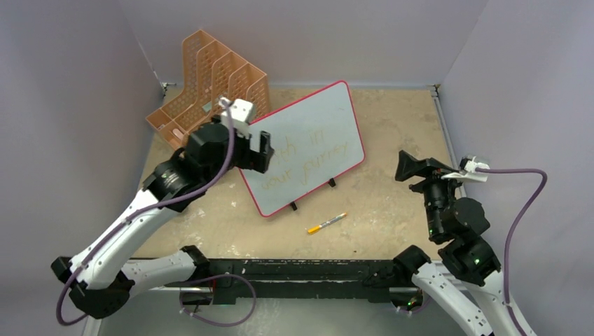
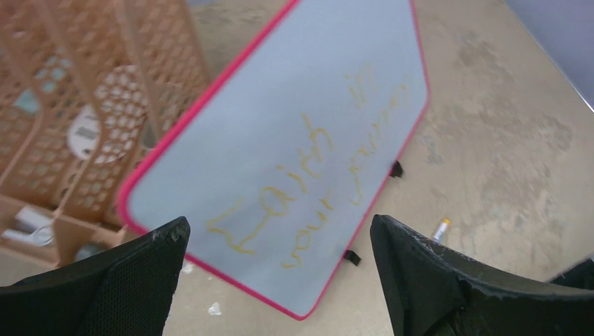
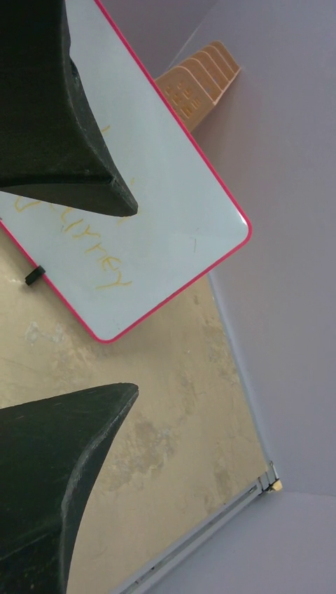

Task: Write a sentence on the whiteboard
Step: Reset both arms

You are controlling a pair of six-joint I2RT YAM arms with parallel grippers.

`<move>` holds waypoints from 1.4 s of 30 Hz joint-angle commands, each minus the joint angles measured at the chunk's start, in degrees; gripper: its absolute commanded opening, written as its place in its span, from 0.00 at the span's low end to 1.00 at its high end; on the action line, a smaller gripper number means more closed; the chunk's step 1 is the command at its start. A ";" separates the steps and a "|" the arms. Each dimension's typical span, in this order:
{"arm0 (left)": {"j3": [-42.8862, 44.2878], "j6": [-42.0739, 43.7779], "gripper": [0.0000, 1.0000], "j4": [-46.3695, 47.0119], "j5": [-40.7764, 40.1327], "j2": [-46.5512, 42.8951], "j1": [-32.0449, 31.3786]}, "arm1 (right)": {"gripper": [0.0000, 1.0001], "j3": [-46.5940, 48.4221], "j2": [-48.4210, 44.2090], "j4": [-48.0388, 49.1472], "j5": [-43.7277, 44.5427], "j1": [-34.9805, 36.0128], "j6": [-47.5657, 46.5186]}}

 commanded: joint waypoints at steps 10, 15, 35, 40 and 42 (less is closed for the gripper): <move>-10.08 -2.48 1.00 4.65 -10.35 -21.49 12.22 | 0.91 -3.20 -6.10 5.01 4.98 -0.08 -1.73; -19.67 -1.90 1.00 10.53 -10.92 -36.84 12.19 | 0.91 -4.98 -8.21 7.24 7.10 -0.08 -3.21; -34.01 0.32 1.00 16.50 -15.31 -52.98 12.20 | 0.99 -9.43 -10.90 10.69 8.44 -0.08 -4.93; -34.71 -0.08 1.00 16.76 -15.23 -53.99 12.21 | 0.99 -9.85 -11.43 11.02 8.37 -0.08 -5.12; -35.02 0.12 1.00 17.26 -15.36 -54.32 12.16 | 0.99 -9.84 -11.38 11.10 8.37 -0.08 -5.11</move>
